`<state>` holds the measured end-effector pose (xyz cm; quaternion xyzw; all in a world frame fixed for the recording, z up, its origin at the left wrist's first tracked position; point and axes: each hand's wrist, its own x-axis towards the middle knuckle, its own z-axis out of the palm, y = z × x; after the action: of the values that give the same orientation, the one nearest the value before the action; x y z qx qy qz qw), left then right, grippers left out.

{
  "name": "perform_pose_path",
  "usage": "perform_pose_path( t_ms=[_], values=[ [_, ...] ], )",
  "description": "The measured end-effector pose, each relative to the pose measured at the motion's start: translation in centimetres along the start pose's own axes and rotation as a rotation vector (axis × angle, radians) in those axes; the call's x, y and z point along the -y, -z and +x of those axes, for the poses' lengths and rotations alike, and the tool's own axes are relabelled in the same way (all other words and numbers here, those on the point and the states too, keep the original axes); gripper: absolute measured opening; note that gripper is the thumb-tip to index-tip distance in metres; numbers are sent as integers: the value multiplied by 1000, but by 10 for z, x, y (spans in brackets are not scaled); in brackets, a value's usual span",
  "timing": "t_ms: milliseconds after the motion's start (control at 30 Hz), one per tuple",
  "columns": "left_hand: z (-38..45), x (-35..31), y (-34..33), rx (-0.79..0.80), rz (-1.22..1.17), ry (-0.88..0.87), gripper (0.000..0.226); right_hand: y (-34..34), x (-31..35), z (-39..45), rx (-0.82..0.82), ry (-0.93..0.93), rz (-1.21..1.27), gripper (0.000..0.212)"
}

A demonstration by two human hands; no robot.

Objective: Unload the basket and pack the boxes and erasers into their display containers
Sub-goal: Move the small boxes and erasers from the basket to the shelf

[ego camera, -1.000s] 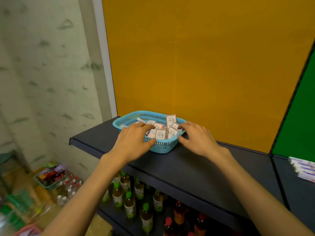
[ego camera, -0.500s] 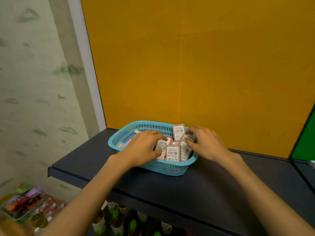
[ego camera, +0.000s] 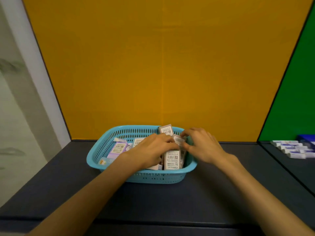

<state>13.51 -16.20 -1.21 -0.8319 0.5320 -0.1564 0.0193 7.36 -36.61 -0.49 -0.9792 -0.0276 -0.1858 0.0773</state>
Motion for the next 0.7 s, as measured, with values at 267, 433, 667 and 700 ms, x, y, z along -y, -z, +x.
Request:
perform_pose_path(
  t_ms=[267,433,667,700],
  values=[
    [-2,5,-15,-1,30,-128,58,1,3,5,5,-45,-25,31],
    [-5,20,-15,-56,-29,-41,53,3,4,8,41,-16,-57,34],
    [-33,39,15,-42,-638,368,59,0,15,16,95,48,-116,35],
    [-36,36,18,-50,-793,427,57,-1,16,17,117,53,-128,34]
  ],
)
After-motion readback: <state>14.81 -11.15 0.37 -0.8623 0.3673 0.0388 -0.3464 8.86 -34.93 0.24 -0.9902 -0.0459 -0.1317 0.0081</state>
